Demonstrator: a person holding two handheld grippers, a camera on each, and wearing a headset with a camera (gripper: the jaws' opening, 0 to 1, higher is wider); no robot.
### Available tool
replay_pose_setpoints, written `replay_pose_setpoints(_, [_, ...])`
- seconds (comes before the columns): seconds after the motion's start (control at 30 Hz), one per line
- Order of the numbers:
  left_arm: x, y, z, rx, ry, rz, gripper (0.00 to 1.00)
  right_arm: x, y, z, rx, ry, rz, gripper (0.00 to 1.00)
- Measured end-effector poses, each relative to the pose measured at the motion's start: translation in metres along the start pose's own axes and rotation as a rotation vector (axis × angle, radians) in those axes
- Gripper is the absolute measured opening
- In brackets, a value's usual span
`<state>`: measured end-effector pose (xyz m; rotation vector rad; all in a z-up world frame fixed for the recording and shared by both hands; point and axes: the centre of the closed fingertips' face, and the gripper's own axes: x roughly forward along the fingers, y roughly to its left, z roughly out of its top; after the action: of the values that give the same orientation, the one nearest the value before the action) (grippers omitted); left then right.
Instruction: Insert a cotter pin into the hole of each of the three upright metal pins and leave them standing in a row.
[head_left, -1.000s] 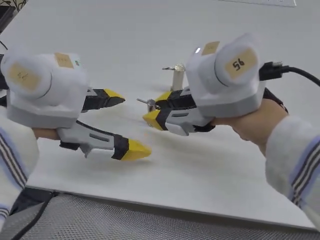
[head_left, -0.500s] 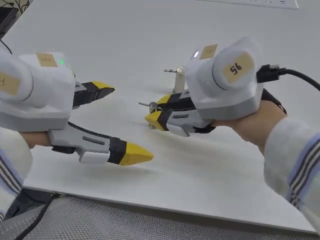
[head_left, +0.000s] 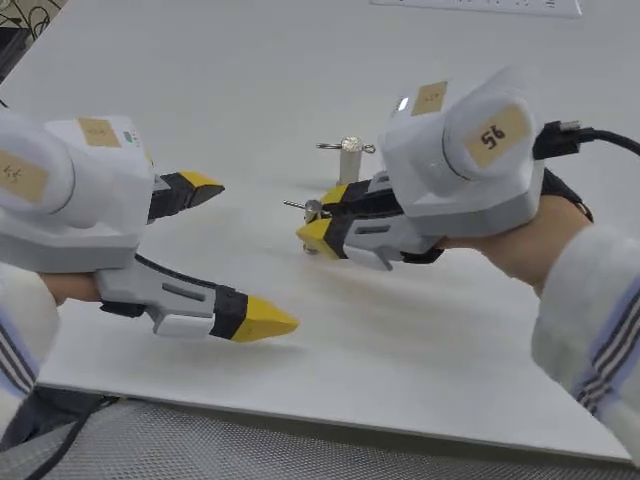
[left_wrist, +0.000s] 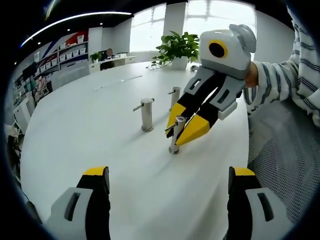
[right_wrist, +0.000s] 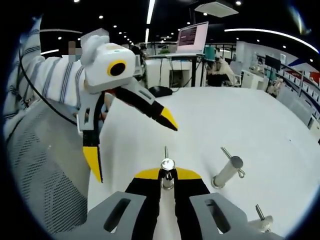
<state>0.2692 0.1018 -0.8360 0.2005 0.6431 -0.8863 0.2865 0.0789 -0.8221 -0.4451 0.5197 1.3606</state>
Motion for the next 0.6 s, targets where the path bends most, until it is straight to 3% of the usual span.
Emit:
replay_pose_setpoints(0.13, [0.002, -0.008, -0.003, 0.060, 0.040, -0.027, 0.99, -0.017, -0.003, -0.004, -0.003, 0.001, 0.001, 0.09])
replay_pose_setpoints(0.27, [0.003, -0.013, -0.001, 0.052, 0.038, -0.041, 0.99, -0.034, -0.005, -0.006, -0.006, -0.011, 0.018, 0.09])
replay_pose_setpoints(0.4, [0.005, -0.015, -0.007, 0.081, 0.078, -0.044, 0.99, -0.053, -0.008, -0.011, -0.047, -0.007, 0.026, 0.09])
replay_pose_setpoints(0.6, [0.005, -0.019, -0.007, 0.071, 0.078, -0.062, 0.99, -0.081, -0.018, -0.030, -0.080, 0.000, 0.010, 0.09])
